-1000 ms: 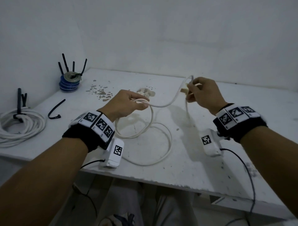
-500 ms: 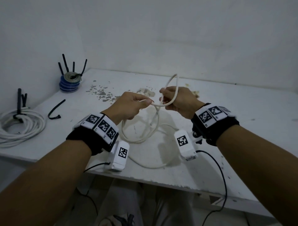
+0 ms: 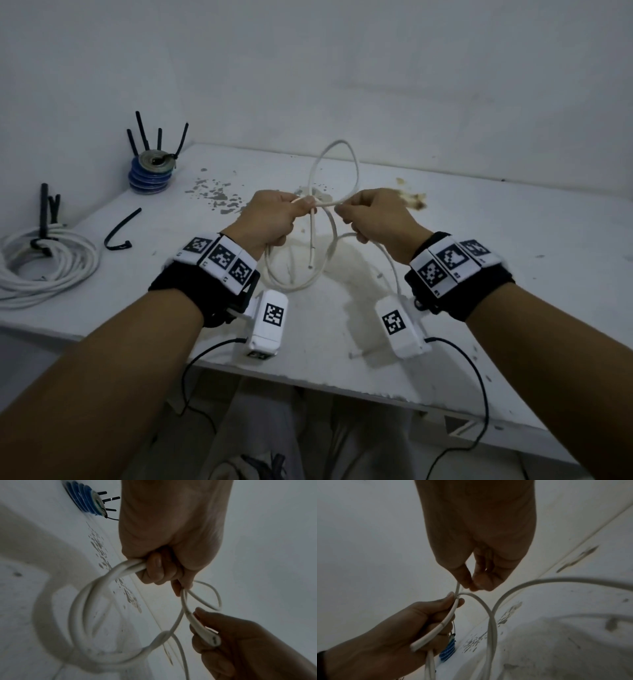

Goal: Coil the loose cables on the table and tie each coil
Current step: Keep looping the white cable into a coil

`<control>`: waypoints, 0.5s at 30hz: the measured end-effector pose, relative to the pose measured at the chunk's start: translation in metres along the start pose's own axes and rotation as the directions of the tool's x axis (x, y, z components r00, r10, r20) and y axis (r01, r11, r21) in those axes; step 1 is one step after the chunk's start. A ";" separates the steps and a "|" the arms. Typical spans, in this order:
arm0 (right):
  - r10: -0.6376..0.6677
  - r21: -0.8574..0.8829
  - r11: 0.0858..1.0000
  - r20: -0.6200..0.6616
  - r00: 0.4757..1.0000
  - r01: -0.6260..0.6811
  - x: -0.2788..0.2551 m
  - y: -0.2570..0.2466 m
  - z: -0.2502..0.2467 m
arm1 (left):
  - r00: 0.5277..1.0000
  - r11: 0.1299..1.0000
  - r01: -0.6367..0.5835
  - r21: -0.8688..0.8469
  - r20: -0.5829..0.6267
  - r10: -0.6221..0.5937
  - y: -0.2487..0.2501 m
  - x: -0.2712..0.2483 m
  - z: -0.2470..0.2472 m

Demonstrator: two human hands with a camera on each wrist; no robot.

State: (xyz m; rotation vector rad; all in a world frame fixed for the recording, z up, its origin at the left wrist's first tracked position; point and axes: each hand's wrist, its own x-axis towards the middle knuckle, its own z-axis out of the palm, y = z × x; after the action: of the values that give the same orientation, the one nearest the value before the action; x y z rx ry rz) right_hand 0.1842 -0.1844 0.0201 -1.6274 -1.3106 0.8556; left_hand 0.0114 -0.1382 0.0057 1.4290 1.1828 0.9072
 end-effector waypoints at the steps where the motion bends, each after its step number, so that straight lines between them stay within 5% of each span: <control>1: 0.002 -0.002 1.000 0.048 0.999 -0.002 -0.003 -0.002 0.001 | 0.999 1.000 -0.013 -0.018 -0.032 0.012 -0.001 0.002 0.001; 4: 0.027 0.099 0.994 0.222 0.975 -0.050 -0.012 -0.007 0.011 | 0.999 0.996 -0.031 -0.088 -0.021 0.030 -0.003 0.004 0.008; 7: -0.006 0.133 0.991 0.192 0.981 -0.020 -0.010 -0.007 0.013 | 0.999 0.992 -0.039 -0.121 -0.008 0.039 -0.002 0.003 0.012; 9: -0.047 -0.173 0.982 0.161 0.986 0.075 -0.004 -0.002 0.002 | 0.995 0.990 -0.060 -0.129 -0.083 0.049 -0.003 0.005 0.004; 11: -0.044 -0.487 0.866 0.155 0.987 0.115 0.003 0.008 -0.018 | 0.981 0.980 -0.090 -0.180 -0.188 0.056 -0.002 0.011 -0.015; 15: 0.011 -0.722 0.691 -0.024 1.000 -0.024 0.014 0.034 -0.066 | 0.974 0.937 -0.120 -0.328 -0.222 0.047 0.001 0.015 -0.049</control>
State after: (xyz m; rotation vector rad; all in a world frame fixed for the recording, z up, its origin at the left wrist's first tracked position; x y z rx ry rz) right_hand 0.2597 -0.1866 0.0156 -2.2410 -1.7550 0.3098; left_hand -0.0317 -0.1123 0.0149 1.1288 1.0601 1.2829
